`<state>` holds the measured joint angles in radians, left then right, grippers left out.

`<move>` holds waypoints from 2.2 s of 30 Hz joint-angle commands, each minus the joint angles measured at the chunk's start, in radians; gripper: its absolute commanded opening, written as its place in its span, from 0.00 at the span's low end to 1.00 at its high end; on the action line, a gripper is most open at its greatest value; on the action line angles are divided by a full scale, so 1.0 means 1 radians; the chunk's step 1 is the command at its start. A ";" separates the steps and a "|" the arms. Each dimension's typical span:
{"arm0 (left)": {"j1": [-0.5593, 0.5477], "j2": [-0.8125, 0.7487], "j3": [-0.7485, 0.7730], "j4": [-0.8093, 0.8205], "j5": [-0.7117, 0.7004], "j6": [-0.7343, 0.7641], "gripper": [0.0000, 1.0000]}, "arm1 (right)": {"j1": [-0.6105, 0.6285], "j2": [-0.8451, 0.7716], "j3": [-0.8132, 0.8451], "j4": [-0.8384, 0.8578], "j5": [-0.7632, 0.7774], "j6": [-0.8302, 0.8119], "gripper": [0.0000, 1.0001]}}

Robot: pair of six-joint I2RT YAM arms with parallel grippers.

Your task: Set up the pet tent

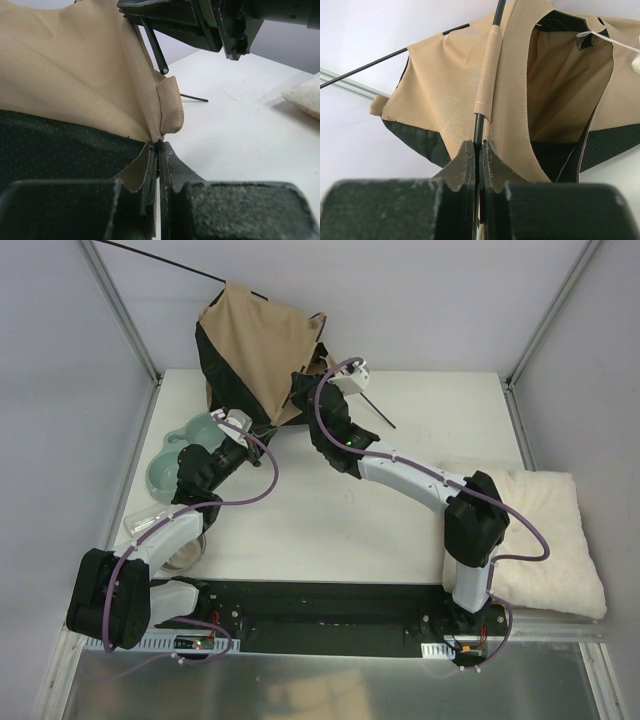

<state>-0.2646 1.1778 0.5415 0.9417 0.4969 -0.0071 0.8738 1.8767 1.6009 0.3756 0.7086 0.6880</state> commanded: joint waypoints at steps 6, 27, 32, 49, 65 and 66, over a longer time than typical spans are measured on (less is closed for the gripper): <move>-0.005 -0.035 -0.014 -0.014 0.085 -0.011 0.00 | -0.018 0.025 0.025 0.065 0.100 -0.071 0.00; -0.004 -0.027 -0.008 0.009 0.051 -0.028 0.00 | 0.030 0.013 -0.021 0.068 0.051 -0.088 0.00; -0.004 -0.012 0.009 0.032 0.032 -0.048 0.00 | 0.039 -0.004 -0.048 0.068 0.034 -0.088 0.00; -0.004 0.014 0.057 0.002 0.095 -0.053 0.00 | 0.062 -0.033 -0.094 0.175 -0.064 -0.214 0.00; -0.004 0.022 0.118 -0.006 0.072 -0.103 0.00 | 0.090 -0.091 -0.202 0.213 -0.162 -0.355 0.00; -0.004 0.020 0.123 -0.009 0.077 -0.108 0.00 | 0.090 -0.097 -0.213 0.215 -0.170 -0.366 0.00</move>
<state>-0.2646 1.2079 0.5983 0.8722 0.5224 -0.0666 0.9501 1.8240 1.4281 0.5861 0.5949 0.4175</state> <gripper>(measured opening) 0.028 0.055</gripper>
